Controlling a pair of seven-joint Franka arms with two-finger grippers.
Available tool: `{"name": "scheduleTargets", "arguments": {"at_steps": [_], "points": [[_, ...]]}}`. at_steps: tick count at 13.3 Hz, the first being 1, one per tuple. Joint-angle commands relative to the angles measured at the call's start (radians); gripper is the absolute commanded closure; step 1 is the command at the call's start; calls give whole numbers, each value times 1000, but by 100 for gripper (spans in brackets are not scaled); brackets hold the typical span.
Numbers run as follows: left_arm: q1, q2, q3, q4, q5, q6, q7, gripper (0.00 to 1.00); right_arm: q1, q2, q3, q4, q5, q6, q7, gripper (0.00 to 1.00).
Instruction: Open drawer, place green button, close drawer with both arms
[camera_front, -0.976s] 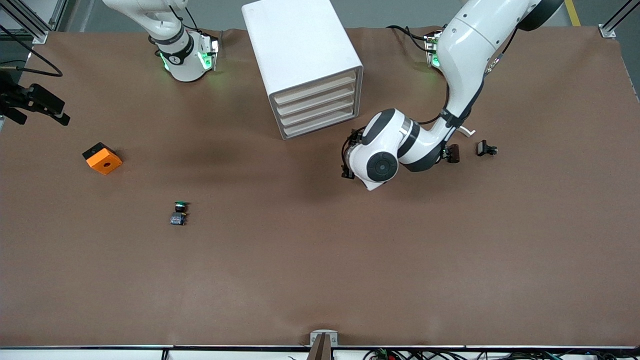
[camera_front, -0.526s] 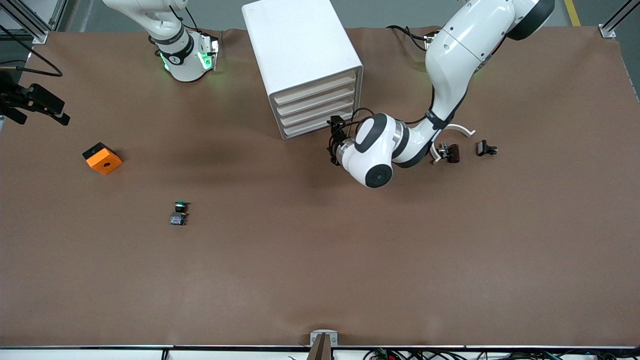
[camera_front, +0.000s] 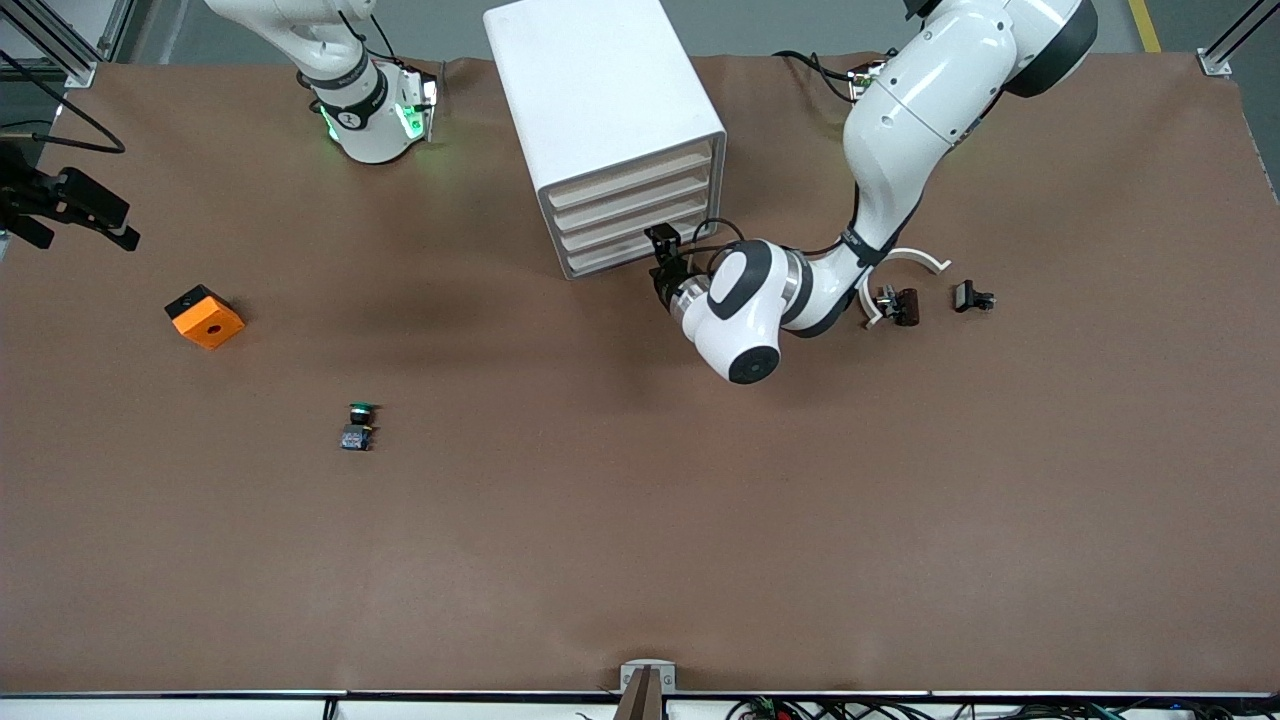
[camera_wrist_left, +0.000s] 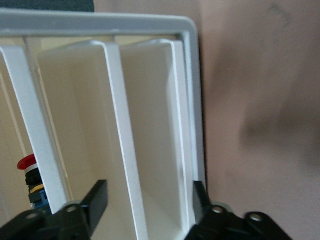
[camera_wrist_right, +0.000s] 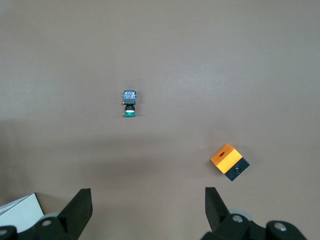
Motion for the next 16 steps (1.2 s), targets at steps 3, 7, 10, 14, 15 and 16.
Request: {"name": "scheduleTargets", "arguments": {"at_steps": [3,7,10,14,15,16], "points": [[-31,39,1,22,-55,-20,-18,47,-16,-14,7,-9,-3,-3,-1,0],[-54,42,1,21,-85,-47,-19,50,-18,-14,6,-9,-3,-3,-2,0],[-57,59,1,22,-84,-47,-36,72,-19,-14,4,-9,-6,-5,-2,0],[-56,66,2,25,-79,-47,-38,94,-18,-14,4,-9,-7,-5,-2,0],[-50,65,4,31,-76,-47,-38,94,-18,-14,6,-9,-7,-3,-2,0],[-45,66,5,47,-73,-47,-36,94,-18,-13,6,-9,-7,-3,-2,0]]}}
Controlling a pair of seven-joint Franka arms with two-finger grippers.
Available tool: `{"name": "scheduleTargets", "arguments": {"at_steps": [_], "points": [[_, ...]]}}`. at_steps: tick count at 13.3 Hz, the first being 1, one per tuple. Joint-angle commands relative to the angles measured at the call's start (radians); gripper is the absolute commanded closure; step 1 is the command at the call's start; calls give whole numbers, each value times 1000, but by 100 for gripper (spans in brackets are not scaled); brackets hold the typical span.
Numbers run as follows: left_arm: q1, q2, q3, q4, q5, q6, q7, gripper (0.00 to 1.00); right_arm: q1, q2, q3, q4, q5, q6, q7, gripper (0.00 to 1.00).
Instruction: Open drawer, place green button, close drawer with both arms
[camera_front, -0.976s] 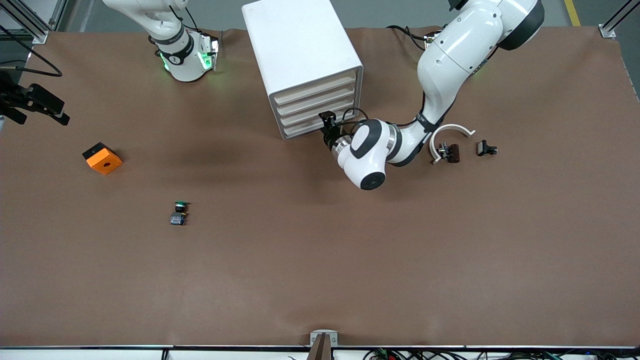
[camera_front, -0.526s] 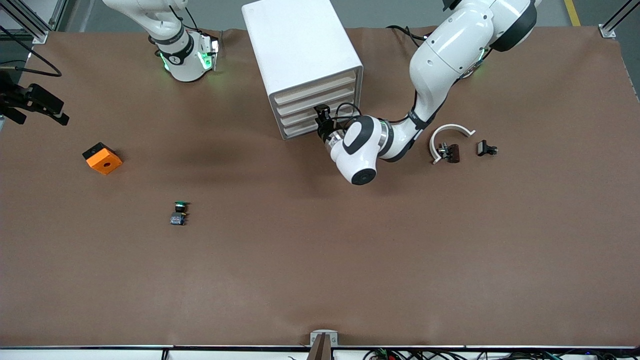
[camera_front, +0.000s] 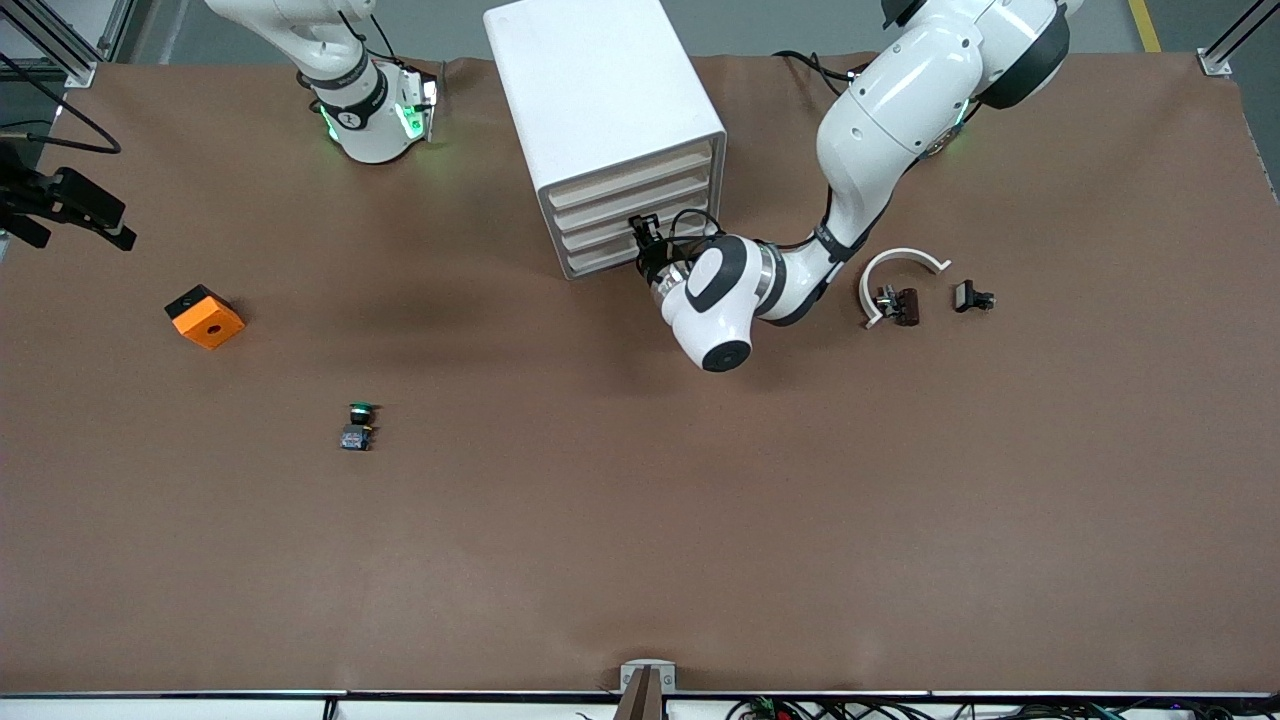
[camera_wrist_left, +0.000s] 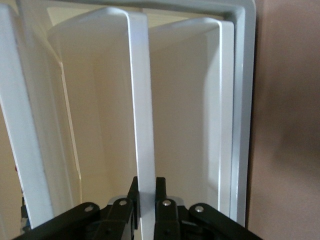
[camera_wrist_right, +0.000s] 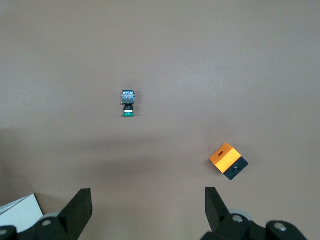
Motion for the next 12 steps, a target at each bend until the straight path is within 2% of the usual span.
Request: {"name": "scheduleTargets", "arguments": {"at_steps": [1,10,12], "points": [[3,12,22,42,-5,-8,1,95,-17,-12,12,-9,-8,-2,-1,0],[14,12,155,145,-8,-8,7,95,-13,21,12,16,-8,-2,4,0],[29,17,162,170,-10,-7,16,95,-8,49,14,16,-8,1,5,0]]}}
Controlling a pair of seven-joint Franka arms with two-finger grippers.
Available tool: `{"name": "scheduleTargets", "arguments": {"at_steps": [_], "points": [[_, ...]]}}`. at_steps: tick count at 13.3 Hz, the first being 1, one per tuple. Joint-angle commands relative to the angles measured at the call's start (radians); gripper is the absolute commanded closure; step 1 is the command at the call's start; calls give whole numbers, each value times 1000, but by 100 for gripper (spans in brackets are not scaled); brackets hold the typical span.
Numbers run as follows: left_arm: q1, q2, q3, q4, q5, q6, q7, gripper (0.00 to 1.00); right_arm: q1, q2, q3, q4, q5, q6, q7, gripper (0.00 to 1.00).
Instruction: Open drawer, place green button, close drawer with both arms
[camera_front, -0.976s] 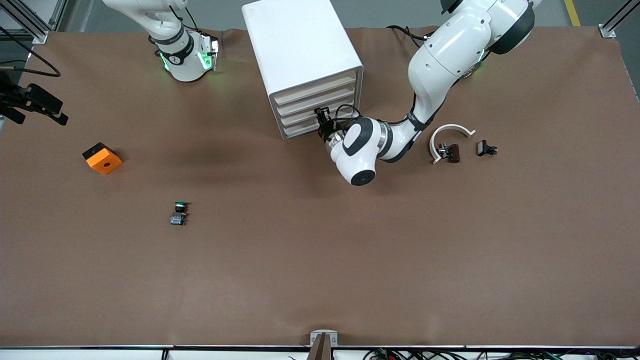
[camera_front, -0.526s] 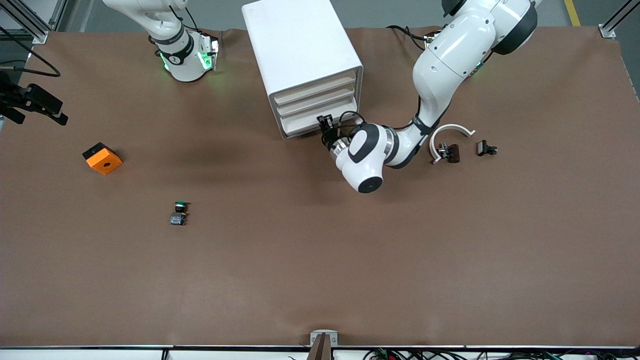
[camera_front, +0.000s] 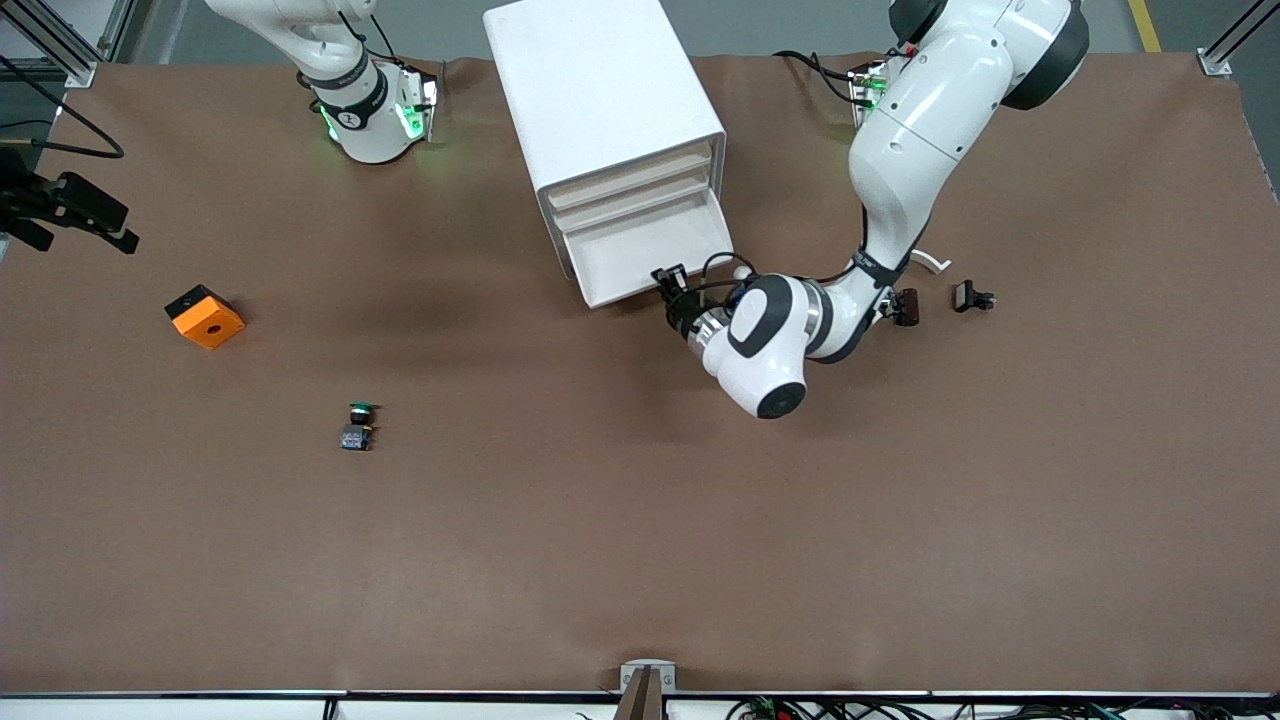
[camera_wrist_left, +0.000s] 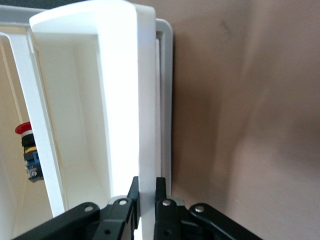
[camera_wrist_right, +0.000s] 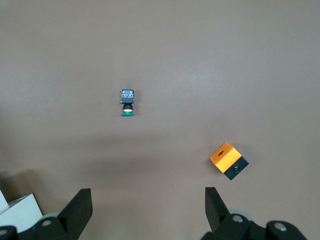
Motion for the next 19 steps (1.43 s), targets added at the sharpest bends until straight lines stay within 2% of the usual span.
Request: {"name": "scheduleTargets", "arguments": {"at_steps": [1,3,4,5,6,8,9,12,14,16,19], "points": [[24,20,15,58,-10,37,11,95,-5,55,12,16,-7,4,7,0],[29,21,15,62,-9,37,13,90,10,109,18,10,-10,42,7,0],[29,21,15,62,-7,37,23,70,29,124,18,-7,-13,78,10,0],[29,21,15,62,-6,37,34,14,35,131,18,-41,-11,128,11,0],[29,18,15,62,-1,37,36,0,47,128,20,-100,-2,191,14,0],[29,11,15,81,25,34,37,0,72,125,18,-244,4,365,25,0],[15,8,13,113,124,34,42,0,87,125,20,-304,4,447,60,0],[-72,-17,1,201,565,37,54,0,160,173,18,-421,1,648,181,0],[-74,-23,-3,247,733,43,97,0,176,261,17,-434,-8,745,211,0],[-39,-63,12,259,747,46,237,0,176,344,17,-434,-11,844,212,0],[36,-148,26,259,754,46,458,0,176,486,11,-379,-14,911,217,0]]}}
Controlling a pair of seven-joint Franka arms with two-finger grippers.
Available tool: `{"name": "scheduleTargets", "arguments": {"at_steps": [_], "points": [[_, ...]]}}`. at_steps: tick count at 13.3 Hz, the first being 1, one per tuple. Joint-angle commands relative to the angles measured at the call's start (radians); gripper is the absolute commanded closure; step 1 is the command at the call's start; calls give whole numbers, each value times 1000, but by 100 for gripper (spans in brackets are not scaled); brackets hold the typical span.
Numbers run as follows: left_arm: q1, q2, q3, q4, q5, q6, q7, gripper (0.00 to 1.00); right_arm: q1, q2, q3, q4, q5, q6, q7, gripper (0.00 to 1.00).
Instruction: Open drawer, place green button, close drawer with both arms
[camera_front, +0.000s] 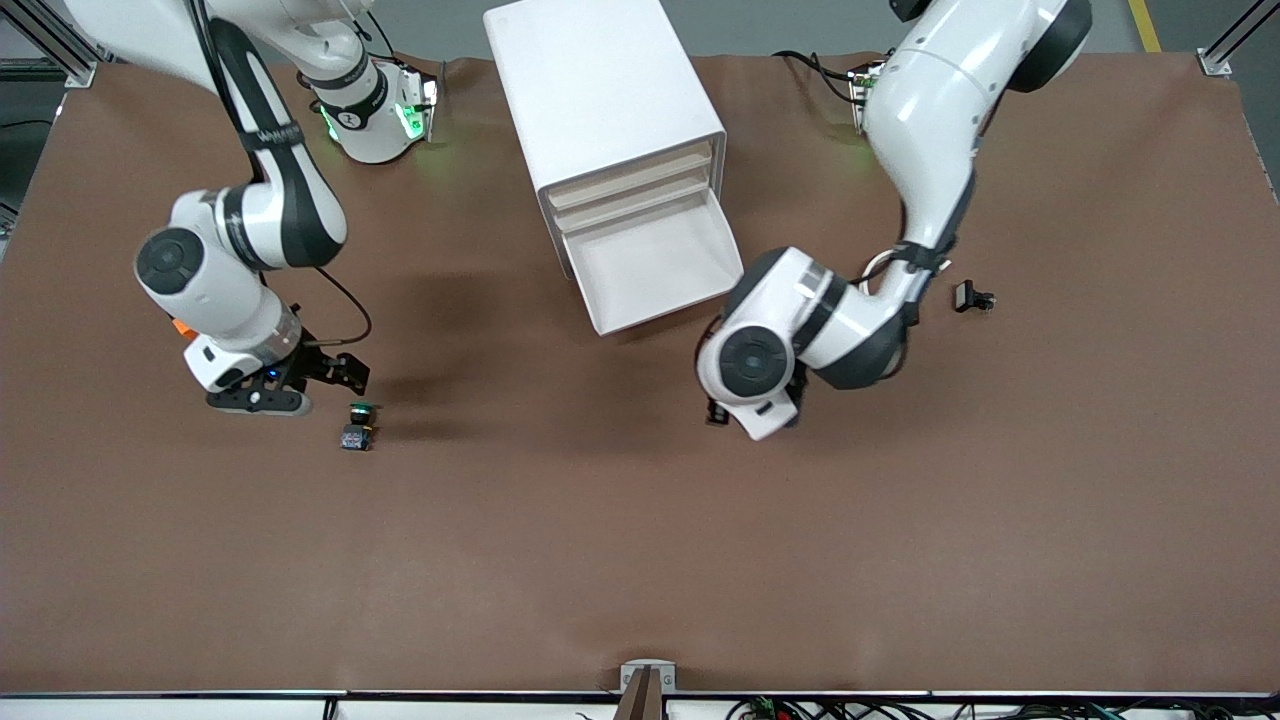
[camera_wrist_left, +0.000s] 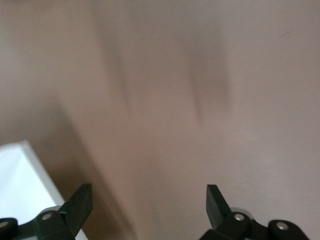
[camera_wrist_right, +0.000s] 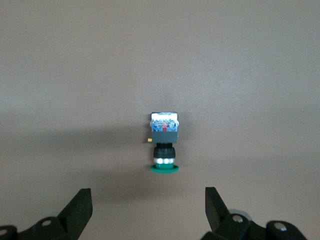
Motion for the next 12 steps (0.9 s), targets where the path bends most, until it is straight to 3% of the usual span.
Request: {"name": "scheduleTargets", "arguments": {"at_steps": [1,5,10,11,12], "points": [[70,-97,3,-17,30,-1,186,0,3,117,-9,67,-14,63,26,0],[163,-171,-2,-19,93,76,638,0,3,209,-12,95,-16,107,25,0],[313,-292,-3,-50,99,56,1149,0,2,273,-11,145,-20,107,25,0],[340,-304,-6,-63,99,36,1212,0,0,281,-11,147,-20,107,25,14],[350,-321,-6,-69,99,30,1240,0,3,281,-11,149,-20,106,25,37]]}}
